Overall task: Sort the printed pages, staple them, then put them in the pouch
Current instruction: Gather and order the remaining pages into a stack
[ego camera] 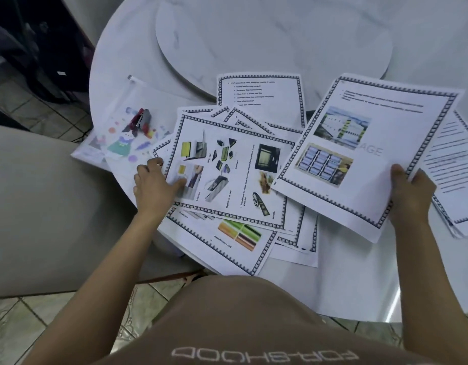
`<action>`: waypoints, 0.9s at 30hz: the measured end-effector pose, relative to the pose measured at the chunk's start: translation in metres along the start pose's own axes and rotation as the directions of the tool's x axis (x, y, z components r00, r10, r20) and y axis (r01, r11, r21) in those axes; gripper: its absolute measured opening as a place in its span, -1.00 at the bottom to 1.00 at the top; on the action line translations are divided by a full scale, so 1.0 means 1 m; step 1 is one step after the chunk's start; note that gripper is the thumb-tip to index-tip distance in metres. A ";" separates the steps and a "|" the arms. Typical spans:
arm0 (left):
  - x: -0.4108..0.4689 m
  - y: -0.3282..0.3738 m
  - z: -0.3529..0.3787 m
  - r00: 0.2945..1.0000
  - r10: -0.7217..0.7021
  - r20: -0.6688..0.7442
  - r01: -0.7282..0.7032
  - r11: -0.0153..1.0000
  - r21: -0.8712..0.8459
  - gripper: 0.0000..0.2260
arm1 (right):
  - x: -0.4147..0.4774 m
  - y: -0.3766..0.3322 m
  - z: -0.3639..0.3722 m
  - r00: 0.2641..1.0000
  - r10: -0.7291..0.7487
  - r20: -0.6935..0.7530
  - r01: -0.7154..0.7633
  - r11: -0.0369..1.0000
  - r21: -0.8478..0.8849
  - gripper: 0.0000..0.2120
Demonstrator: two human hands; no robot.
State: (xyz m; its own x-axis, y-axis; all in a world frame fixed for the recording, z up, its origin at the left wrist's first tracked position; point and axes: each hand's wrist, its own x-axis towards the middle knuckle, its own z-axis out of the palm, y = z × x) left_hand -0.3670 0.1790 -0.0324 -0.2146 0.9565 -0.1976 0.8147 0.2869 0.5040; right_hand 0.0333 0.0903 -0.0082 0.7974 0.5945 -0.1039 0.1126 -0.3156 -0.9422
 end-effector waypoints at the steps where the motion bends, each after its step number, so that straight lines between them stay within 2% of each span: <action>1: 0.002 -0.002 -0.001 1.000 0.000 0.020 0.000 1.000 -0.028 -0.41 | 0.001 0.001 -0.001 1.000 -0.002 -0.003 0.002 1.000 0.003 -0.71; 6: 0.016 -0.007 -0.010 0.997 0.004 0.081 0.007 0.991 -0.133 -0.52 | 0.001 0.004 -0.004 0.999 -0.017 -0.034 0.018 0.999 0.028 -0.84; 8: 0.019 -0.006 -0.015 0.996 0.020 0.082 -0.006 0.986 -0.166 -0.62 | 0.003 0.005 -0.007 0.993 -0.007 -0.115 0.014 0.998 0.063 -0.93; 11: 0.021 -0.007 -0.023 0.998 0.059 0.015 -0.055 0.983 -0.178 -0.70 | 0.008 0.010 -0.014 0.977 0.012 -0.214 0.011 0.994 0.108 -0.96; 14: 0.026 -0.006 -0.029 0.996 0.090 0.011 -0.087 0.978 -0.188 -0.73 | 0.012 0.017 -0.020 0.976 0.019 -0.218 0.009 0.992 0.125 -0.83; 19: 0.039 0.003 -0.042 0.988 0.149 0.049 -0.140 0.978 -0.153 -0.75 | 0.009 0.020 -0.025 0.975 0.037 -0.218 -0.012 0.993 0.116 -0.82; 22: 0.045 0.010 -0.048 0.979 0.195 0.066 -0.184 0.972 -0.146 -0.74 | 0.004 0.019 -0.027 0.977 0.041 -0.211 -0.015 0.992 0.122 -0.74; 27: 0.051 0.015 -0.052 0.970 0.218 0.111 -0.203 0.970 -0.133 -0.74 | 0.000 0.019 -0.025 0.979 0.057 -0.195 -0.036 0.994 0.108 -0.86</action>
State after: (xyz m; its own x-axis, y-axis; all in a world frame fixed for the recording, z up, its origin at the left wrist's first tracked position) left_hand -0.3935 0.2349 0.0090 0.0293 0.9840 -0.1756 0.7623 0.0916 0.6407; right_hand 0.0505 0.0659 -0.0177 0.9027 0.4200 -0.0930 0.0191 -0.2552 -0.9667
